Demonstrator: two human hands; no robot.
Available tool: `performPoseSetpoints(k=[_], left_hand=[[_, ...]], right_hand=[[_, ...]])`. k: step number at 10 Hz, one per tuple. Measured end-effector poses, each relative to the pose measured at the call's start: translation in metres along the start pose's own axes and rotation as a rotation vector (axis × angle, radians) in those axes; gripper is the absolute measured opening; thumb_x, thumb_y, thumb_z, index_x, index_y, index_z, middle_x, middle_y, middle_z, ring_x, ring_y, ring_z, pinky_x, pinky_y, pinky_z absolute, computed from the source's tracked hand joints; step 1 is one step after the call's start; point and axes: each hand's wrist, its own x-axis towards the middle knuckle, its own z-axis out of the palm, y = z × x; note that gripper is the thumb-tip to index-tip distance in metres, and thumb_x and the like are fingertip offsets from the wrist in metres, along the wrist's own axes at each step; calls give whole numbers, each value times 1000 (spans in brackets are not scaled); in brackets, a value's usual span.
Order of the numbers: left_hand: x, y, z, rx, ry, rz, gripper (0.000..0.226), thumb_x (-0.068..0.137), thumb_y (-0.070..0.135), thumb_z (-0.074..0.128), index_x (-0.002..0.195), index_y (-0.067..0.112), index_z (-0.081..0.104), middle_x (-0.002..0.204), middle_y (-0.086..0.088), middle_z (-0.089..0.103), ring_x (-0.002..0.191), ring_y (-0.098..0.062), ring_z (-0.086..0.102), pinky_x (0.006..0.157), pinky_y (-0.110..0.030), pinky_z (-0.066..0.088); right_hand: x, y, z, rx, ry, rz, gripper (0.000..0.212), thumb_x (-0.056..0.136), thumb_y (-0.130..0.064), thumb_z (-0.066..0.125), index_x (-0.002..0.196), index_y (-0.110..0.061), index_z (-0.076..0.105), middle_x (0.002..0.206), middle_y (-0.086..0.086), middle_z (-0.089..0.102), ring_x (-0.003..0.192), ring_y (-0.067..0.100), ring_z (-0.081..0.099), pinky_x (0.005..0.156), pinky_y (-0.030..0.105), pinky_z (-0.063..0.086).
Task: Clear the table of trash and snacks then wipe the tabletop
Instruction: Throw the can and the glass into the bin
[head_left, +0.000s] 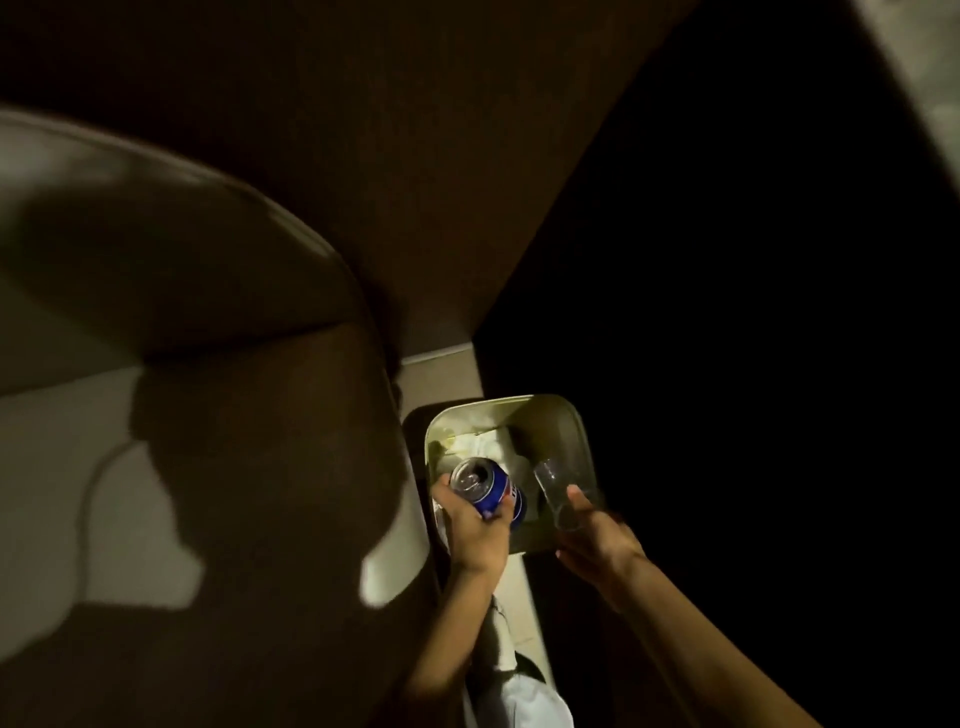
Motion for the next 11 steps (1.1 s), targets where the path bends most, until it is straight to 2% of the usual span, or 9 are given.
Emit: performPoseSetpoints(k=[3, 4, 5, 6, 7, 8, 9, 10, 11], left_hand=[[84, -49, 37, 31, 156, -4, 84, 70, -3, 71, 138, 13, 23, 139, -19, 43, 124, -38, 50, 103, -42, 47], [80, -51, 31, 73, 177, -39, 87, 70, 1, 67, 142, 19, 22, 141, -17, 44, 126, -39, 50, 103, -51, 46], [48, -24, 16, 74, 28, -130, 77, 79, 13, 64, 146, 3, 28, 146, -21, 42, 134, -38, 43, 112, -42, 37], [-16, 22, -15, 307, -74, -54, 59, 87, 8, 55, 141, -2, 35, 143, -20, 45, 133, -35, 45, 106, -32, 38], [-67, 56, -39, 545, -125, 66, 59, 77, 24, 42, 133, 9, 49, 129, -18, 59, 122, -34, 54, 100, -34, 43], [-129, 104, -66, 840, -103, 78, 44, 89, 18, 44, 131, 27, 51, 122, -13, 62, 118, -35, 55, 101, -40, 42], [-192, 155, -86, 1055, -141, 121, 40, 93, 18, 44, 130, 33, 49, 119, -10, 63, 115, -34, 58, 99, -43, 43], [-244, 181, -102, 1086, -130, 222, 29, 85, 15, 45, 109, 21, 59, 106, -12, 67, 103, -36, 63, 85, -39, 49], [-302, 208, -103, 1102, -126, 290, 29, 89, 13, 50, 116, 10, 61, 118, -16, 64, 112, -36, 59, 93, -37, 44]], right_hand=[[88, 7, 36, -226, -64, -28, 54, 79, -48, 71, 113, -7, 66, 111, 14, 70, 101, 32, 67, 96, 47, 52], [79, 4, 37, -119, -56, -33, 17, 88, -26, 68, 88, -14, 57, 91, 11, 65, 89, 32, 63, 97, 49, 50], [53, 0, 38, -48, 31, -52, 24, 91, -22, 64, 109, -11, 55, 103, 16, 64, 95, 34, 63, 84, 46, 55], [11, 5, 30, -68, 72, -99, 11, 89, -26, 65, 93, -16, 63, 100, 14, 69, 90, 31, 66, 68, 40, 58], [-62, -3, 11, -232, 26, -230, 9, 89, -22, 64, 81, -24, 68, 100, 6, 72, 102, 28, 66, 97, 43, 51], [-147, -27, -11, -393, -45, -389, 9, 91, -18, 61, 95, -22, 68, 97, -2, 69, 102, 18, 63, 90, 28, 46], [-216, -53, -37, -612, -125, -528, 18, 90, -33, 62, 105, -24, 66, 106, -2, 68, 102, 15, 63, 95, 33, 49], [-269, -71, -70, -695, -137, -612, 29, 88, -36, 63, 113, -22, 65, 116, 4, 66, 109, 20, 62, 100, 39, 47], [-324, -92, -112, -619, -172, -654, 25, 89, -28, 64, 112, -18, 65, 115, 6, 67, 107, 22, 64, 99, 38, 48]])
